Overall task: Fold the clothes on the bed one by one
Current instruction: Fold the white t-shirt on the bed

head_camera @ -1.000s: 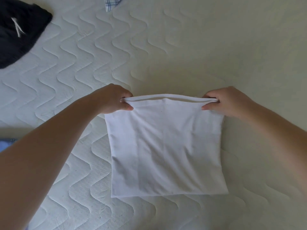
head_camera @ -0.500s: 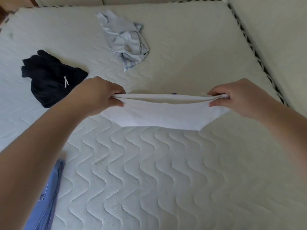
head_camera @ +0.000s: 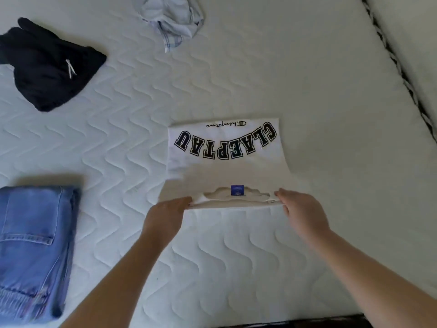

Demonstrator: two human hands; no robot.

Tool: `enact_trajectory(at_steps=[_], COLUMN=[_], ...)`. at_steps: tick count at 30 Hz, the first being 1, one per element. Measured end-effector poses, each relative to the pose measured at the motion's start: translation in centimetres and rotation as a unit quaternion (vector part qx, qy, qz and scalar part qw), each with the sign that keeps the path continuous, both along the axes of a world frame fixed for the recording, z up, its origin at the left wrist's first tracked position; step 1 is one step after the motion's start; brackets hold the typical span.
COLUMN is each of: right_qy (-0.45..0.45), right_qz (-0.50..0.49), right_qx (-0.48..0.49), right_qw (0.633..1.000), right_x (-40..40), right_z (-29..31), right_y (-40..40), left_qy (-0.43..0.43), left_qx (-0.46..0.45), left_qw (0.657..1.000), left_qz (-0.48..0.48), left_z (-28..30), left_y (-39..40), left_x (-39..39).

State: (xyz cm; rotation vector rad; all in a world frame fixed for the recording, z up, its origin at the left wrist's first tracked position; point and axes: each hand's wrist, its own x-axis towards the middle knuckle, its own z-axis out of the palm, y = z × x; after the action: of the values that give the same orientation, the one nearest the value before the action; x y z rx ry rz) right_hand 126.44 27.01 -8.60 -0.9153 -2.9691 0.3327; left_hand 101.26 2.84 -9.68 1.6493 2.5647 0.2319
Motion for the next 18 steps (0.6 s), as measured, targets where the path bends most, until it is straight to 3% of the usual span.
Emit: enact_trajectory(at_steps=[4, 7, 10, 14, 16, 18], right_qy=[-0.031, -0.137, -0.178, -0.139, -0.065, 0.006], right_qz=[0.017, -0.001, -0.027, -0.062, -0.113, -0.211], right_qx=[-0.029, -0.058, -0.101, -0.118, -0.124, -0.120], right_qw=[0.999, 0.989, 0.978, 0.981, 0.984, 0.970], right_x=[4.3, 6.9, 7.7, 6.9, 6.4, 5.9], right_z=[-5.4, -7.6, -8.1, -7.6, -7.3, -7.4], right_y=[-4.0, -6.5, -8.2, -8.4, -7.8, -6.8], left_qy=[-0.044, -0.026, -0.089, -0.105, -0.140, -0.200], left_qx=[-0.004, -0.087, -0.133, -0.101, -0.021, 0.040], left_qw=[0.999, 0.995, 0.986, 0.989, 0.982, 0.941], left_qz=[0.030, 0.030, 0.052, 0.035, 0.125, 0.271], left_z=[-6.7, -8.3, -8.0, -6.6, -5.7, -5.5], left_y=[-4.7, -6.7, -7.0, -7.1, -7.1, -7.1], left_x=[5.5, 8.6, 10.1, 9.6, 8.9, 7.9])
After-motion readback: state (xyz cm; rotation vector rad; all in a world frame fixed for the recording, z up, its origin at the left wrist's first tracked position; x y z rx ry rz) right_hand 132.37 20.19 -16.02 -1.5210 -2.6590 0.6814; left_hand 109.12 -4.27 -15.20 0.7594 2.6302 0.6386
